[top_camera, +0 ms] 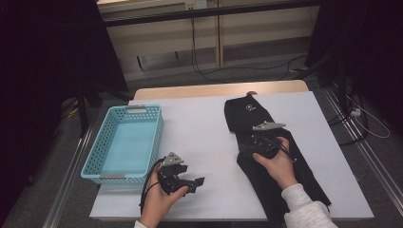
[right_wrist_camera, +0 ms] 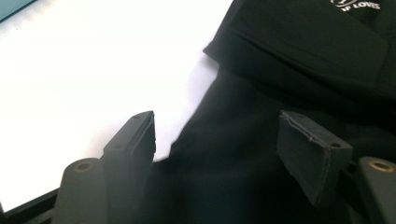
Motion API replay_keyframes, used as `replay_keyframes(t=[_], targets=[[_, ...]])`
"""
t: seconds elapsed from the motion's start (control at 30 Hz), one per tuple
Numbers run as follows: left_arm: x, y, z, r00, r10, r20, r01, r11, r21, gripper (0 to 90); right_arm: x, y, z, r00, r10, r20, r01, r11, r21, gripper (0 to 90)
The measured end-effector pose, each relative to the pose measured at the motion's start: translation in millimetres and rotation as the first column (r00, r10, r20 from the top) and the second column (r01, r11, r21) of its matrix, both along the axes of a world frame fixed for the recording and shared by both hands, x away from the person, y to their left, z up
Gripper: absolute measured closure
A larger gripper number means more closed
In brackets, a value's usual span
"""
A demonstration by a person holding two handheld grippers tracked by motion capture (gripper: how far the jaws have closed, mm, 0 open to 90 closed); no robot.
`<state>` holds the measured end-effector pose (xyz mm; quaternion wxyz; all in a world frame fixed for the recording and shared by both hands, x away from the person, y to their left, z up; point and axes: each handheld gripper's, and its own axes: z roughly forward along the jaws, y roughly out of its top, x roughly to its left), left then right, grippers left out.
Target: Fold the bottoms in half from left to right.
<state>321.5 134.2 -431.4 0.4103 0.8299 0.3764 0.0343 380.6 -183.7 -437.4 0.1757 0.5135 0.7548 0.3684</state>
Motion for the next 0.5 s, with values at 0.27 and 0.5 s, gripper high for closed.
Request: replay_keyframes(t=[0.27,0.5], targets=[[-2.9,2.4,-0.1,1.0,0.0,0.0,0.0,1.0,-0.003,17.1,6.6,20.6,-17.1,0.9996,-0.009,-0.027,0.005,0.994,-0.11,47.9],[-1.7,7.1,1.1,0.9999,0.011,0.001,-0.011,0.9999,-0.011,17.6,5.7,14.7,-19.4,0.9997,-0.022,0.01,0.023,0.994,-0.109,75.9]])
